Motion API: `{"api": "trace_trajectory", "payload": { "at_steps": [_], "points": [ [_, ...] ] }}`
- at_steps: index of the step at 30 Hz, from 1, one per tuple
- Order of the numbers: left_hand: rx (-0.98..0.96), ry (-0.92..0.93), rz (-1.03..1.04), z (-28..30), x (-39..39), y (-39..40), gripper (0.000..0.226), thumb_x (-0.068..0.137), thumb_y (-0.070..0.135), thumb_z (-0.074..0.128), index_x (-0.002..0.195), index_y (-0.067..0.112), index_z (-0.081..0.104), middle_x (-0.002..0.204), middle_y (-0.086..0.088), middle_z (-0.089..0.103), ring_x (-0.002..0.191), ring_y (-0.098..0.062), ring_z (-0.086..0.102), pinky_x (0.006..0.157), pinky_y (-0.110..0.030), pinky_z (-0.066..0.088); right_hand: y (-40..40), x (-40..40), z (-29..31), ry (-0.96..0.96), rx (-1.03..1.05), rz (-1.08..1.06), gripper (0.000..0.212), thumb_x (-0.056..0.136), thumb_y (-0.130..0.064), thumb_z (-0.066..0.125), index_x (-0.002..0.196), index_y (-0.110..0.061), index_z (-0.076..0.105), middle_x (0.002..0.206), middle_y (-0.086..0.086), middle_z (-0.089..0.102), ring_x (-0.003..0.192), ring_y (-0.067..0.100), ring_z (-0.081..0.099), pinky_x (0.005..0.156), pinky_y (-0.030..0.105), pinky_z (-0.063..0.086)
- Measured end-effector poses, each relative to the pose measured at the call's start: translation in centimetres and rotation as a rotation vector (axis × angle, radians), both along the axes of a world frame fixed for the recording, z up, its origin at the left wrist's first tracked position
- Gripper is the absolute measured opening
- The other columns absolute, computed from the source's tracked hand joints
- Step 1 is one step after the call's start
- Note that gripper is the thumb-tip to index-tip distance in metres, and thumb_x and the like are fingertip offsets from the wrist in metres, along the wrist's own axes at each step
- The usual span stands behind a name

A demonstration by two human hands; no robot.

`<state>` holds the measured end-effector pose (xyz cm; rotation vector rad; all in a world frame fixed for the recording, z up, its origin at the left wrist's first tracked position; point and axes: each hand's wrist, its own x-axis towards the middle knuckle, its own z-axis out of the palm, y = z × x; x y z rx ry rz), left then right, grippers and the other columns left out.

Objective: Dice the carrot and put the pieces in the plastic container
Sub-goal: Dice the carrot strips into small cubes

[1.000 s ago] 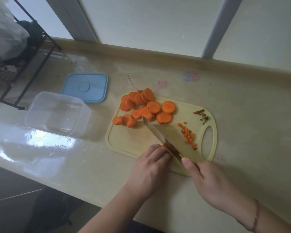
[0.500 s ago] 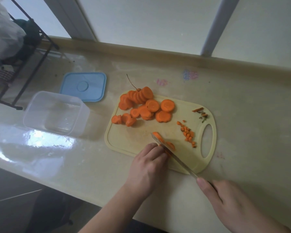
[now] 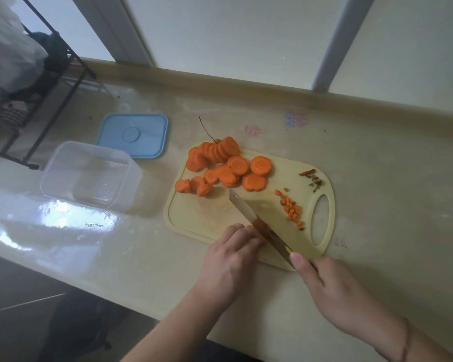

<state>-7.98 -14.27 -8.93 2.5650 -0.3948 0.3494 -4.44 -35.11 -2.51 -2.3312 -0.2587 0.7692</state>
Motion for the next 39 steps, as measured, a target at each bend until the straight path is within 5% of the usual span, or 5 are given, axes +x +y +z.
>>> {"api": "trace_trajectory", "payload": {
  "at_steps": [5, 11, 23, 32, 39],
  "points": [
    [0.008, 0.028, 0.001, 0.4, 0.1, 0.0, 0.004, 0.09, 0.004, 0.071, 0.093, 0.007, 0.072, 0.1, -0.007, 0.065, 0.095, -0.027, 0.061, 0.078, -0.034, 0.053, -0.3, -1.0, 1.2, -0.035, 0.026, 0.014, 0.068, 0.088, -0.072, 0.02, 0.056, -0.013, 0.032, 0.047, -0.003, 0.042, 0.044, 0.012, 0.04, 0.047, 0.023, 0.027],
    [-0.012, 0.022, 0.015, 0.2, 0.1, 0.2, 0.024, 0.101, 0.018, 0.056, 0.089, 0.007, 0.074, 0.096, -0.005, 0.068, 0.097, -0.025, 0.062, 0.078, -0.034, 0.054, -1.2, -2.0, 0.5, -0.069, -0.021, 0.04, 0.076, 0.082, -0.079, 0.014, 0.062, -0.008, 0.035, 0.055, -0.003, 0.046, 0.049, 0.011, 0.041, 0.052, 0.03, 0.034],
    [-0.046, -0.004, 0.022, -0.2, -0.2, 0.0, 0.019, 0.1, 0.016, 0.06, 0.098, 0.006, 0.076, 0.103, -0.005, 0.07, 0.1, -0.023, 0.061, 0.083, -0.029, 0.053, 0.8, -1.7, -0.5, -0.108, -0.105, 0.047, 0.077, 0.085, -0.077, 0.007, 0.061, -0.014, 0.045, 0.054, 0.004, 0.052, 0.054, 0.016, 0.053, 0.058, 0.04, 0.043],
    [-0.061, -0.012, 0.017, -0.4, -0.5, 0.5, 0.009, 0.094, 0.007, 0.071, 0.102, 0.004, 0.074, 0.105, -0.007, 0.068, 0.1, -0.027, 0.064, 0.084, -0.033, 0.055, 1.2, 0.6, 0.4, -0.005, 0.011, 0.017, 0.068, 0.085, -0.075, 0.017, 0.057, -0.014, 0.03, 0.047, -0.002, 0.03, 0.044, 0.01, 0.03, 0.048, 0.028, 0.024],
    [-0.088, -0.06, 0.076, -0.3, -0.8, 0.4, 0.007, 0.091, 0.005, 0.074, 0.097, 0.004, 0.074, 0.101, -0.007, 0.067, 0.091, -0.028, 0.064, 0.078, -0.035, 0.054, 0.2, -0.7, 0.5, -0.07, 0.012, 0.061, 0.068, 0.087, -0.075, 0.018, 0.063, -0.015, 0.037, 0.048, -0.003, 0.037, 0.046, 0.011, 0.036, 0.048, 0.027, 0.026]
  ]
}}
